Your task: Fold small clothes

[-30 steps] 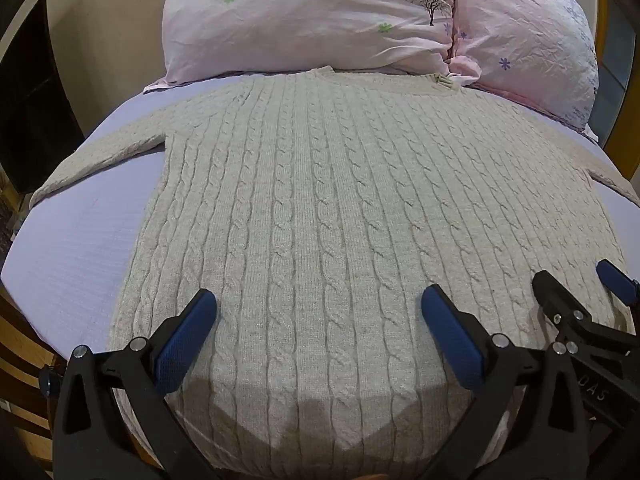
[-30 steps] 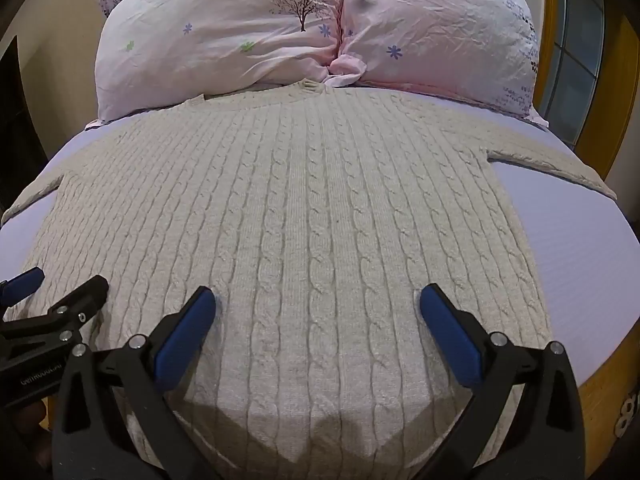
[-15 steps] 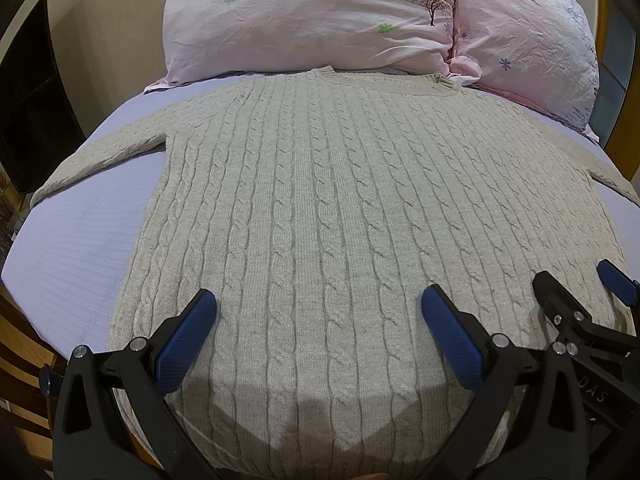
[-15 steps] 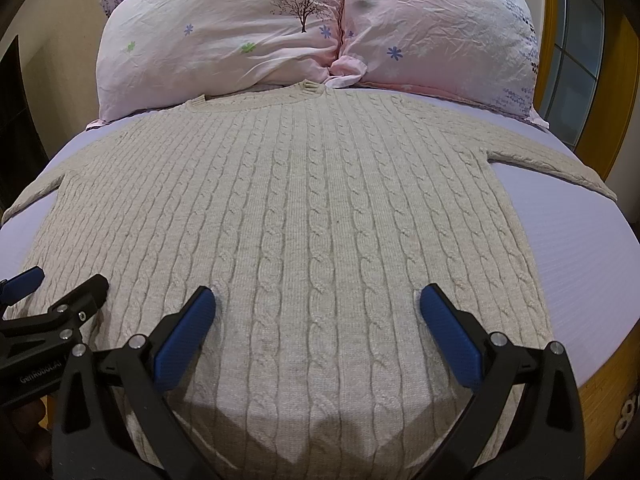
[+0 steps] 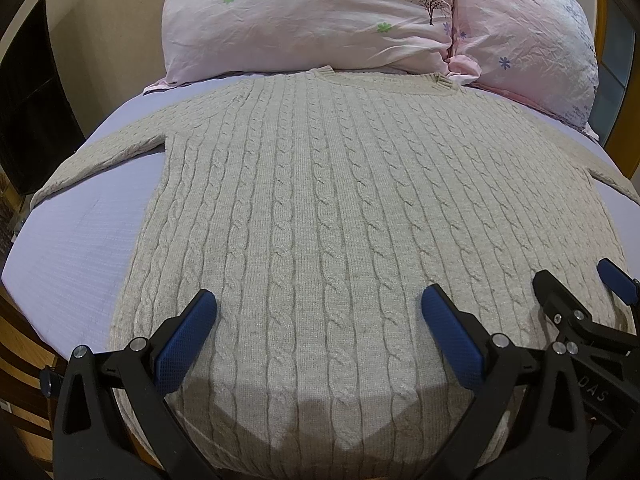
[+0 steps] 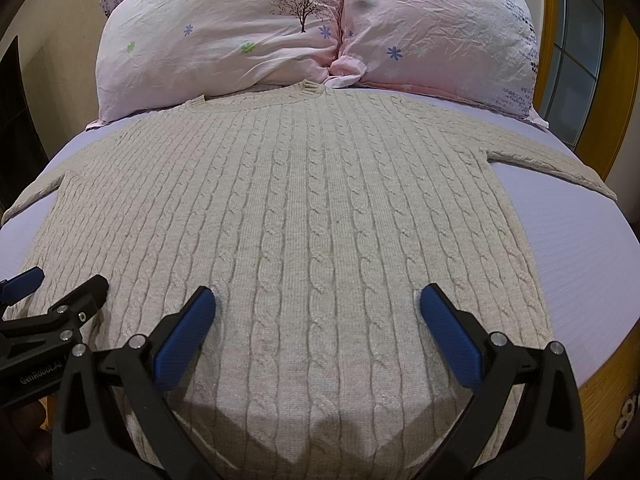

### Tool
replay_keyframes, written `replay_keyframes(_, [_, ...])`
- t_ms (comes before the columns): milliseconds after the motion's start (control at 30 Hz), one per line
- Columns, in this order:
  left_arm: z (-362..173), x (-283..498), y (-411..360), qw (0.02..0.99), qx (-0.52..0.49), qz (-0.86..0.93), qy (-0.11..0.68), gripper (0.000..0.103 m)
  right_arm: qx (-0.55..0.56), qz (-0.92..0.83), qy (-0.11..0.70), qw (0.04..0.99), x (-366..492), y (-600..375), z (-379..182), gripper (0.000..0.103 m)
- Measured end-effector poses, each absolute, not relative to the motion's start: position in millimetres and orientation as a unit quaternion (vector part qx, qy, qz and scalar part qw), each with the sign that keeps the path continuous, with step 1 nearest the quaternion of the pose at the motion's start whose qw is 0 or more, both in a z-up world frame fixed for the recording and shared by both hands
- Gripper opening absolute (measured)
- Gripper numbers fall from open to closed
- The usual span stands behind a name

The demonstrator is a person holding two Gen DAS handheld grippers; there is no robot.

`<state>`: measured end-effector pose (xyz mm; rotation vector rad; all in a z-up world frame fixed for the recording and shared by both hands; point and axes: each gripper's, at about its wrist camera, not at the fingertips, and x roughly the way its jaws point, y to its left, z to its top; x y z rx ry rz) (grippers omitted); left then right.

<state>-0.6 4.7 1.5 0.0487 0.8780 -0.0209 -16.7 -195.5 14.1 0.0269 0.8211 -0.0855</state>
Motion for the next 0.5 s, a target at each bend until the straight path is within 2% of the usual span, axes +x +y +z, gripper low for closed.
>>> replay_keyframes(500, [1.8, -4.3, 1.9, 0.909, 0.025, -0.01, 0.417, 0.102, 0.014, -0.042, 0.394, 0.918, -19.1, -196.0, 17.8, 0.101])
